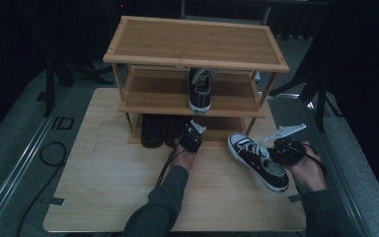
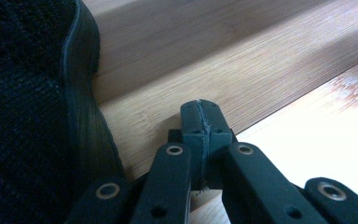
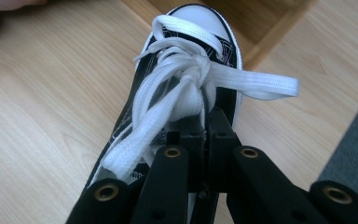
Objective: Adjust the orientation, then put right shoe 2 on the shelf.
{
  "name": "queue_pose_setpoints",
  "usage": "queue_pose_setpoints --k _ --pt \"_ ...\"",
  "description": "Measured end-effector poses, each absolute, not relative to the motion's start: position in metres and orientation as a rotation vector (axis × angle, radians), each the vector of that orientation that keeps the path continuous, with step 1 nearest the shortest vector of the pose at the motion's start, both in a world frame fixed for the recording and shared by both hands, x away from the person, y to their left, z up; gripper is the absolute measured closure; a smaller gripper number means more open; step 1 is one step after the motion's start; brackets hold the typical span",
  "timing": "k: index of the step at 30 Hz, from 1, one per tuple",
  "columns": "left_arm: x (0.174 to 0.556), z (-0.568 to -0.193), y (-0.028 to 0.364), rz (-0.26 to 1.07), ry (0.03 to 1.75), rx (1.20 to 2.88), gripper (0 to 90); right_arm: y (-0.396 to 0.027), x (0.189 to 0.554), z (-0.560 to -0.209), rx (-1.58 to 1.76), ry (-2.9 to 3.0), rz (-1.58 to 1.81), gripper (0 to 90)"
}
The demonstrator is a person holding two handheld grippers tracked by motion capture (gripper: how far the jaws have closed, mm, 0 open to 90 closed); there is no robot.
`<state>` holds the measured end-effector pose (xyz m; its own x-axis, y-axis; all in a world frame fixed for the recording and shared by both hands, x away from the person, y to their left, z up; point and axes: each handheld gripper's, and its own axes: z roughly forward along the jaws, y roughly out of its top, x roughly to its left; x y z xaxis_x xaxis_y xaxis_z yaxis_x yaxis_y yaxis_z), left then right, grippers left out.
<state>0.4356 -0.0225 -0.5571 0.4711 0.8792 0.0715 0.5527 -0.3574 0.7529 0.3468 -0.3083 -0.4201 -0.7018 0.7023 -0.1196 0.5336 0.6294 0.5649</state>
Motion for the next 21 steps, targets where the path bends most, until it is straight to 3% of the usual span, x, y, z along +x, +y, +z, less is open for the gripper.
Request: queue_pose_setpoints --k 21 --pt "0.436 -0.557 -0.022 0.617 1.196 2.040 89.8 -0.299 0.348 -0.403 0.822 2.606 0.787 88.2"
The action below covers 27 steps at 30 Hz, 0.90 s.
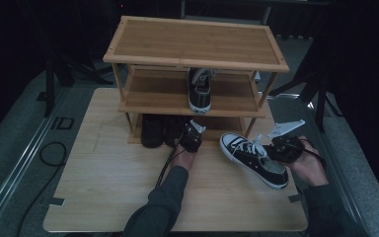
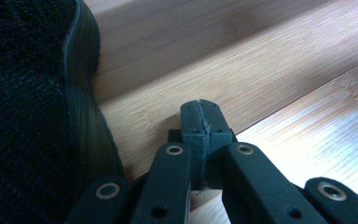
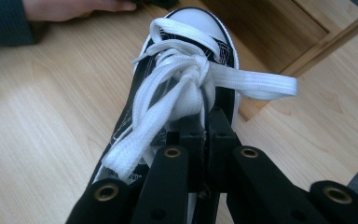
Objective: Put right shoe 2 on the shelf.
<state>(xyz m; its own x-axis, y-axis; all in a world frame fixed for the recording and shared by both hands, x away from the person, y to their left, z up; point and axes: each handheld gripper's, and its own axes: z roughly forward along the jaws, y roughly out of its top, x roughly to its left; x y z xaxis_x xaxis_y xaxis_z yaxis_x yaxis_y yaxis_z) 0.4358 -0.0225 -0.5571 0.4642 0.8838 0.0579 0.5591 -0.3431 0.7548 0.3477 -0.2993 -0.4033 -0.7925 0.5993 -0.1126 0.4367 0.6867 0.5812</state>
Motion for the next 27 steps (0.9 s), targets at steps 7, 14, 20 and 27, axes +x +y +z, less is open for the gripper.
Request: queue_pose_setpoints --k 7,14,20,27 --pt "0.436 -0.557 -0.023 0.617 1.196 2.039 89.8 -0.298 0.348 -0.393 0.765 2.620 0.810 88.1" --pt "0.436 -0.557 -0.022 0.617 1.197 2.040 89.8 -0.298 0.347 -0.384 0.734 2.626 0.826 88.1" --pt "0.436 -0.557 -0.022 0.617 1.196 2.040 89.8 -0.298 0.344 -0.377 0.716 2.630 0.831 88.1" --pt "0.436 -0.557 -0.022 0.617 1.195 2.041 89.8 -0.299 0.342 -0.367 0.699 2.628 0.870 88.1"
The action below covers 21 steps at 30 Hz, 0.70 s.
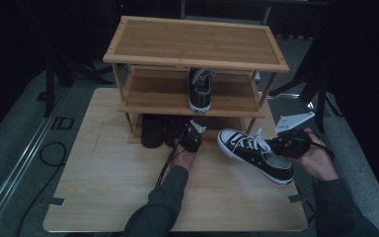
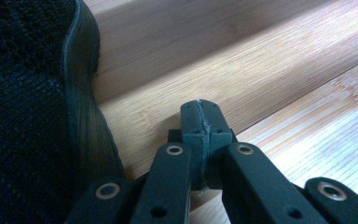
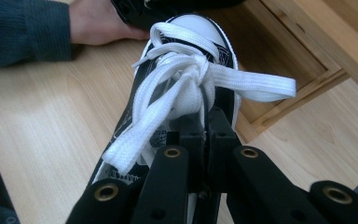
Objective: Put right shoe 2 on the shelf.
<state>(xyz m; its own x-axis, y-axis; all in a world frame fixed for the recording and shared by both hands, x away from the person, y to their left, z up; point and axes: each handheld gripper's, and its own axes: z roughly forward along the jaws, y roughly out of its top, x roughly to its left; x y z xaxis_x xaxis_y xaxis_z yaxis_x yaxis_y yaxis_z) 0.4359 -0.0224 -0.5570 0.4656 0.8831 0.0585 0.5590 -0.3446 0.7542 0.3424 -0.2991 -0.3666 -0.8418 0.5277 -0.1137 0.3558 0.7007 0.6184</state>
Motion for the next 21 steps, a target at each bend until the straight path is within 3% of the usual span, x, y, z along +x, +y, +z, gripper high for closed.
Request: queue_pose_setpoints --k 21 --pt "0.436 -0.557 -0.022 0.617 1.193 2.049 89.8 -0.295 0.340 -0.340 0.644 2.605 0.941 88.1"
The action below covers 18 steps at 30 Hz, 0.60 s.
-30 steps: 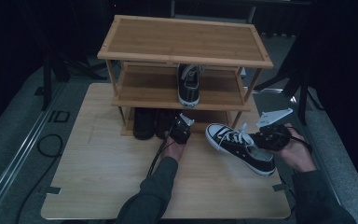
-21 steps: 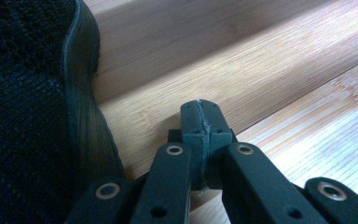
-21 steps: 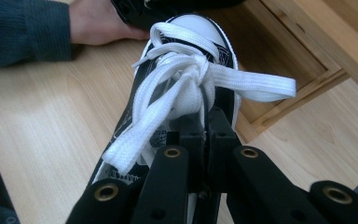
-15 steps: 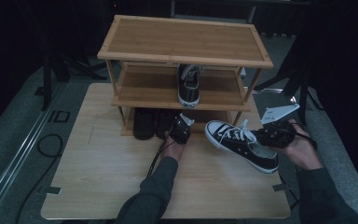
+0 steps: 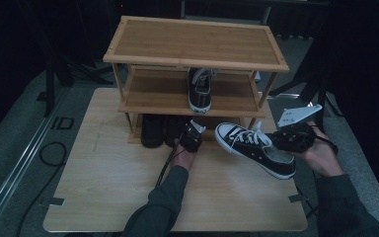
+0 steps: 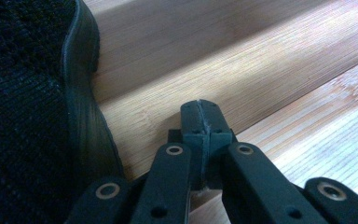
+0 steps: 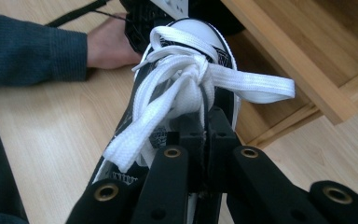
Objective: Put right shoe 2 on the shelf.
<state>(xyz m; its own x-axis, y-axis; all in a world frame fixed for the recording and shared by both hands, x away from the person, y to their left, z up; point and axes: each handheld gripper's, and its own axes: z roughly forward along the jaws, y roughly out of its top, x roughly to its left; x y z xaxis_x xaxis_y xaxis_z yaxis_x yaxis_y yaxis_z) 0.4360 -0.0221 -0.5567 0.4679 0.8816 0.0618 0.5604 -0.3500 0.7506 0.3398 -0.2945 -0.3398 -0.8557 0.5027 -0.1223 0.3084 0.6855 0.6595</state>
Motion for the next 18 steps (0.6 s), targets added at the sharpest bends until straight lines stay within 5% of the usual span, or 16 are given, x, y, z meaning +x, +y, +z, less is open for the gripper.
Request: queue_pose_setpoints --k 18 --pt "0.436 -0.557 -0.022 0.617 1.193 2.048 89.8 -0.291 0.339 -0.309 0.614 2.537 1.048 88.1"
